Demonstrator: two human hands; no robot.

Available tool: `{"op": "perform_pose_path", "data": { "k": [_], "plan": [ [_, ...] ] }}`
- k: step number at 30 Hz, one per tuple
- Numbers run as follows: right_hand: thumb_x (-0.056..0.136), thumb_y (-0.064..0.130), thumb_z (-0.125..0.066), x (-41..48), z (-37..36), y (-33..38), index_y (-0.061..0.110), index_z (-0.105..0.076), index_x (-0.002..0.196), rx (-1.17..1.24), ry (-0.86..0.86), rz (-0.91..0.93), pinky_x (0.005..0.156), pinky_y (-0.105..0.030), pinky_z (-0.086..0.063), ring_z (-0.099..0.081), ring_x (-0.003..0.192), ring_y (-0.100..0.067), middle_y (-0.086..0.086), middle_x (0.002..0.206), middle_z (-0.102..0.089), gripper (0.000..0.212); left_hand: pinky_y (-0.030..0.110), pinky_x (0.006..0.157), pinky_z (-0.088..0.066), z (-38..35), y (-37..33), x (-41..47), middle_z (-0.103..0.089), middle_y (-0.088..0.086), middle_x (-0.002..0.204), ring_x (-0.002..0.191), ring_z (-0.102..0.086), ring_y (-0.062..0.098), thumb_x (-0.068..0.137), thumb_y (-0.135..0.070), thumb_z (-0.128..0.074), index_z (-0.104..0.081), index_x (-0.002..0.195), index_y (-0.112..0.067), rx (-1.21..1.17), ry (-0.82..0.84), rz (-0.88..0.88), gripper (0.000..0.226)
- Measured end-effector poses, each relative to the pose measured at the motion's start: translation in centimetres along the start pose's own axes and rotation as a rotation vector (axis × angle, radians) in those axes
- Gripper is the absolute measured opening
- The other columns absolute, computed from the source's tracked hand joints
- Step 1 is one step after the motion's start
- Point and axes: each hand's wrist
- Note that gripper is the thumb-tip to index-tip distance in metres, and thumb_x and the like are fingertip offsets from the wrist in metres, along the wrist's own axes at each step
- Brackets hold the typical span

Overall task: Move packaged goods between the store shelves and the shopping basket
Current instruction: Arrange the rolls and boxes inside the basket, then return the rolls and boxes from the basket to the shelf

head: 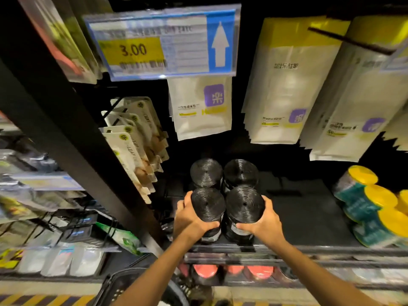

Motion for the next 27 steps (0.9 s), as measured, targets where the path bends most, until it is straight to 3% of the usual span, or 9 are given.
{"op": "perform_pose_path", "data": {
  "k": [8,14,17,20,24,27],
  "plan": [
    [0.045,0.029,-0.093,-0.2,-0.7,-0.2,0.023,-0.031,0.140,-0.016,-0.066,0.065,0.103,-0.039,-0.040,-0.049,0.120,-0.020,0.002,0.131,-0.052,0.114,0.024,0.099,-0.039,-0.6,0.8,-0.3,-0.030,-0.002,0.140,0.124,-0.043,0.016,0.053,-0.038,-0.091,-0.017,0.149,-0.027,-0.104,-0.036,-0.044,0.122],
    [0.051,0.031,-0.092,-0.2,-0.6,-0.5,0.019,-0.024,0.145,-0.050,-0.033,0.098,0.107,-0.037,-0.036,-0.041,0.129,-0.019,0.001,0.143,-0.041,0.117,0.027,0.103,-0.036,-0.4,0.4,-0.7,-0.023,-0.001,0.150,0.133,-0.036,0.017,0.059,-0.040,-0.088,-0.008,0.151,-0.025,-0.044,-0.015,-0.039,0.122],
    [0.053,0.034,-0.090,-0.1,-0.4,-0.6,0.016,-0.018,0.148,-0.079,0.013,0.108,0.108,-0.035,-0.030,-0.034,0.135,-0.021,-0.003,0.148,-0.032,0.120,0.031,0.117,-0.015,-0.5,-0.1,-1.1,-0.007,-0.001,0.158,0.145,-0.011,0.018,0.066,-0.046,-0.082,-0.002,0.151,-0.022,0.076,-0.025,-0.080,0.119],
    [0.058,0.038,-0.088,0.1,0.1,-0.5,0.012,-0.016,0.148,-0.133,0.025,0.162,0.112,-0.032,-0.022,-0.024,0.140,-0.021,-0.006,0.151,-0.025,0.118,0.033,0.115,0.012,-0.3,-0.7,-1.7,0.004,-0.005,0.159,0.146,0.011,0.014,0.074,-0.051,-0.072,-0.008,0.151,-0.021,0.250,-0.025,-0.177,0.105],
    [0.083,0.049,-0.064,0.3,1.1,-0.4,0.011,-0.023,0.148,-0.366,0.036,0.391,0.118,-0.035,-0.011,-0.008,0.146,-0.019,-0.003,0.157,-0.017,0.086,0.033,0.119,0.008,0.0,-1.3,-3.5,-0.017,-0.006,0.157,0.147,0.001,0.013,0.087,-0.045,-0.060,-0.024,0.148,-0.023,0.340,-0.063,-0.303,0.074],
    [0.089,0.040,-0.058,0.4,1.9,0.6,0.012,-0.045,0.138,-0.520,0.108,0.686,0.116,-0.038,-0.017,-0.024,0.143,-0.023,-0.004,0.147,-0.040,0.058,0.028,0.117,-0.007,0.3,-1.9,-6.0,-0.037,-0.004,0.148,0.144,-0.020,0.017,0.092,-0.038,-0.055,-0.036,0.144,-0.022,0.406,-0.118,-0.337,0.058]
  ]
}}
Point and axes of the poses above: each hand's wrist, its own x-axis towards the middle knuckle, its own z-axis out of the back of the hand, y = z × x
